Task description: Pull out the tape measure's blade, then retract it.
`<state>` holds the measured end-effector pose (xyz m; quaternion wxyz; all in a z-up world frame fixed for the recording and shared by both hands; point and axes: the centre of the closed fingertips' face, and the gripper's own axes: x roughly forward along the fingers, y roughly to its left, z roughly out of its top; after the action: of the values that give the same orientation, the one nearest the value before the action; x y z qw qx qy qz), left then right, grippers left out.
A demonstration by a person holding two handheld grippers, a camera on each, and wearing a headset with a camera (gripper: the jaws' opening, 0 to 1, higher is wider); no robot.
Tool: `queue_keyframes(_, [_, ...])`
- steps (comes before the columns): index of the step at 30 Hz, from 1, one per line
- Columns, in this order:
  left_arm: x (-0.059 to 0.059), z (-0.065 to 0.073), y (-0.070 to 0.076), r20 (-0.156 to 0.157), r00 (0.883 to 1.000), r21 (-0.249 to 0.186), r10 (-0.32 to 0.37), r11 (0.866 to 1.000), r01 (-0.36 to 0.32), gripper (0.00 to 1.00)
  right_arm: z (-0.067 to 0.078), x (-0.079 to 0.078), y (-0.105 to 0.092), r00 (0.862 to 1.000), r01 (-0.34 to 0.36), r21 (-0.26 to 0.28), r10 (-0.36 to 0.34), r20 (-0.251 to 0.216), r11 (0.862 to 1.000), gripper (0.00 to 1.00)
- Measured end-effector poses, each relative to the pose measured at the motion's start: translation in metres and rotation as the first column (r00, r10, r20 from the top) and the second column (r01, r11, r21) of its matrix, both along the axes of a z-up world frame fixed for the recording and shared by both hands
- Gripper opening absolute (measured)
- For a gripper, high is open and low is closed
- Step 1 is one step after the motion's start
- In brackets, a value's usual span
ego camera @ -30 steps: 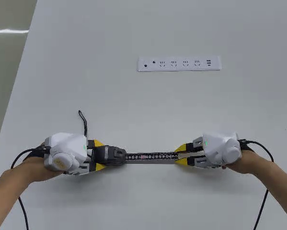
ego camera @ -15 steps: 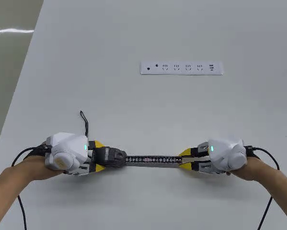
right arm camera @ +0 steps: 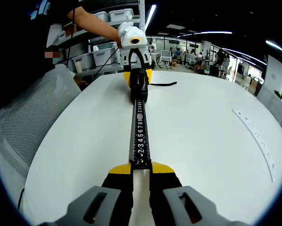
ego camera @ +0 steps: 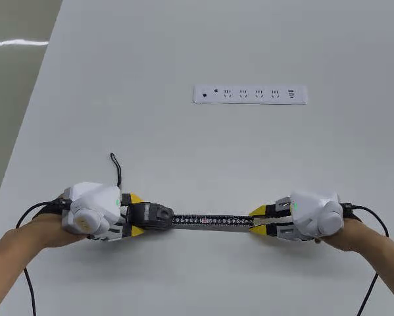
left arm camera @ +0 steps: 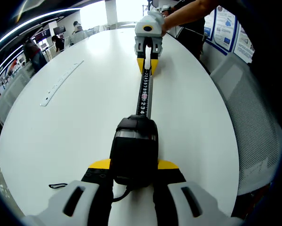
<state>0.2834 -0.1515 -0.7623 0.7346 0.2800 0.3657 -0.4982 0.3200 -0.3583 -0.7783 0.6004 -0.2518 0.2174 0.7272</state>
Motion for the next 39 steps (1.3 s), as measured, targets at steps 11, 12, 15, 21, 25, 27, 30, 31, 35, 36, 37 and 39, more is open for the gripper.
queue_keyframes(11, [0.0, 0.0, 0.0, -0.001, 1.0, 0.006, 0.0, 1.0, 0.0, 0.28, -0.001, 0.001, -0.008, 1.0, 0.003, -0.002, -0.003, -0.004, 1.0, 0.09])
queue_keyframes(12, [0.0, 0.0, 0.0, -0.001, 1.0, 0.006, 0.0, 1.0, 0.0, 0.28, -0.001, 0.001, -0.008, 1.0, 0.002, -0.002, -0.002, -0.002, 1.0, 0.09])
queue_keyframes(15, [0.0, 0.0, 0.0, -0.002, 1.0, 0.006, 0.0, 1.0, 0.0, 0.28, -0.001, 0.002, -0.011, 1.0, 0.004, -0.004, -0.004, -0.002, 1.0, 0.09])
queue_keyframes(21, [0.0, 0.0, 0.0, -0.003, 1.0, 0.007, 0.001, 1.0, -0.001, 0.28, -0.002, 0.002, -0.014, 1.0, 0.005, -0.007, -0.005, -0.004, 1.0, 0.09])
queue_keyframes(25, [0.0, 0.0, 0.0, -0.004, 1.0, 0.008, 0.001, 1.0, -0.001, 0.28, -0.002, 0.003, -0.017, 1.0, 0.006, -0.009, -0.006, -0.004, 1.0, 0.09])
queue_keyframes(27, [0.0, 0.0, 0.0, -0.004, 1.0, 0.008, 0.002, 1.0, -0.002, 0.28, -0.002, 0.004, -0.019, 1.0, 0.007, -0.01, -0.007, -0.002, 1.0, 0.09])
queue_keyframes(30, [0.0, 0.0, -0.001, -0.005, 1.0, 0.009, 0.001, 1.0, -0.001, 0.28, -0.003, 0.005, -0.022, 1.0, 0.008, -0.013, -0.008, -0.003, 1.0, 0.09])
queue_keyframes(31, [0.001, 0.0, -0.001, -0.005, 1.0, 0.008, 0.001, 1.0, -0.001, 0.28, -0.003, 0.005, -0.024, 1.0, 0.008, -0.014, -0.008, -0.003, 1.0, 0.09])
queue_keyframes(35, [0.001, 0.0, -0.001, -0.007, 1.0, 0.007, 0.002, 1.0, -0.002, 0.28, -0.004, 0.006, -0.027, 1.0, 0.008, -0.017, -0.008, -0.002, 1.0, 0.1])
queue_keyframes(36, [0.001, 0.0, -0.001, -0.007, 1.0, 0.007, 0.002, 1.0, -0.002, 0.28, -0.004, 0.007, -0.028, 1.0, 0.008, -0.019, -0.008, -0.002, 1.0, 0.1])
queue_keyframes(37, [0.001, 0.0, -0.001, -0.007, 1.0, 0.007, 0.002, 1.0, -0.002, 0.28, -0.005, 0.007, -0.028, 1.0, 0.006, -0.021, -0.006, -0.001, 1.0, 0.1])
queue_keyframes(39, [0.001, 0.0, -0.001, -0.007, 1.0, 0.008, 0.003, 1.0, -0.003, 0.28, -0.004, 0.007, -0.03, 1.0, 0.007, -0.022, -0.007, 0.0, 1.0, 0.1])
